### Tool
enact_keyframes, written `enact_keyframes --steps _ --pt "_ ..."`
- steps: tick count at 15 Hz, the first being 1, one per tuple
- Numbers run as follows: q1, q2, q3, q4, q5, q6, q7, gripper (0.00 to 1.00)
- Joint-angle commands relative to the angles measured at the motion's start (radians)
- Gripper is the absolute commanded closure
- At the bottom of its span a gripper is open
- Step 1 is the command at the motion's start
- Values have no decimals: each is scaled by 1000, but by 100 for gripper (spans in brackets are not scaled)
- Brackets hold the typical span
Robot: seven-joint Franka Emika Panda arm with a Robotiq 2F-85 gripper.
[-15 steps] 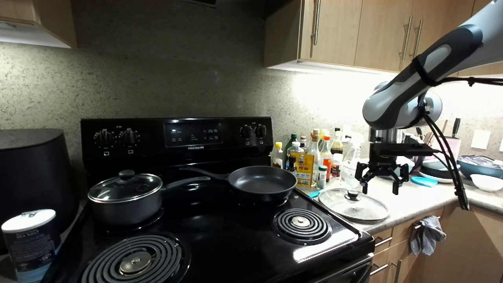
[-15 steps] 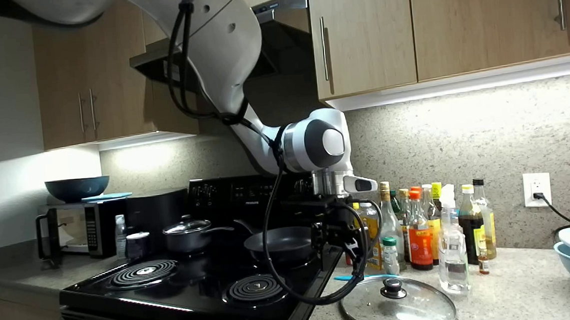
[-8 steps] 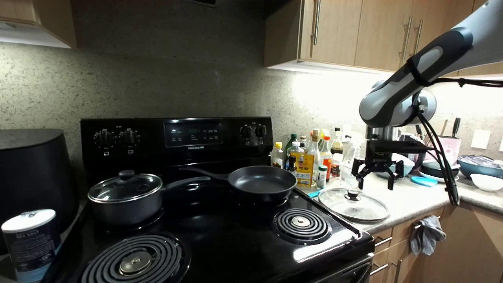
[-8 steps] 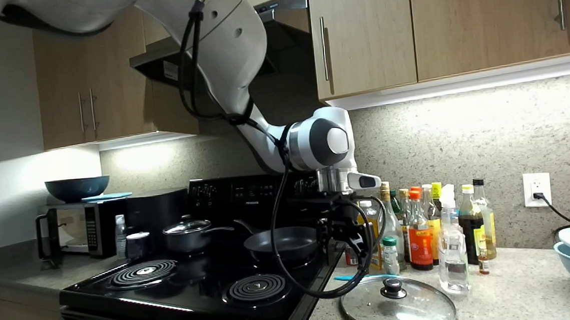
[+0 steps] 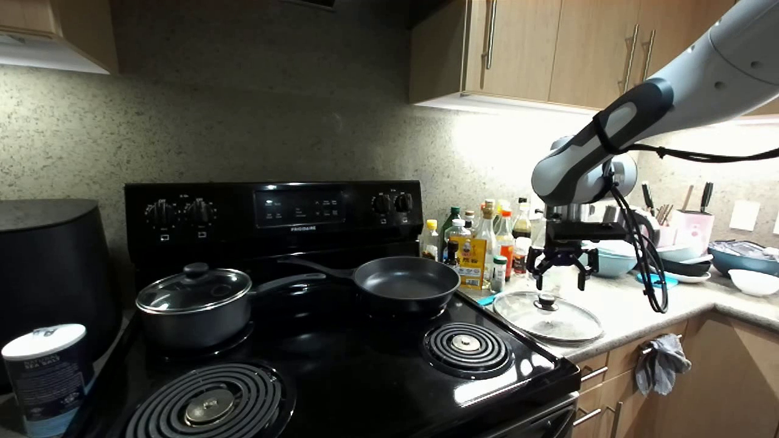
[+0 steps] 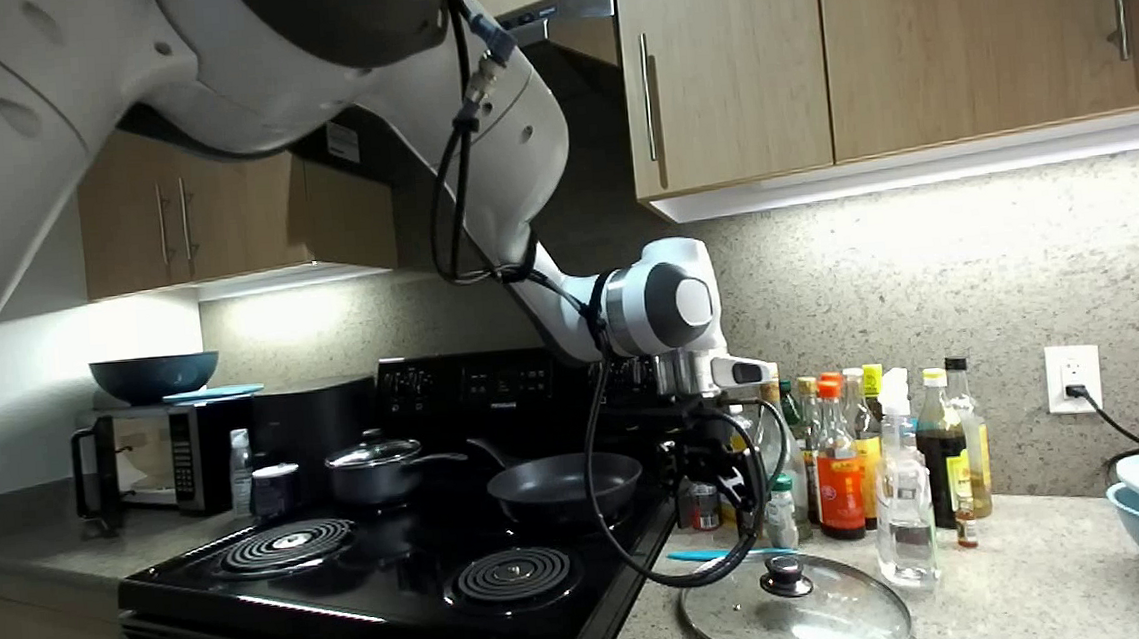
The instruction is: Pick up the glass lid from the countertop and put it on the black pan on the stove.
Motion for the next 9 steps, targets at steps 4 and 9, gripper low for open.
enact_keyframes --steps 4,9 --pt "8 5 -11 5 6 -2 -5 0" --pt "3 73 -21 82 19 -25 32 0"
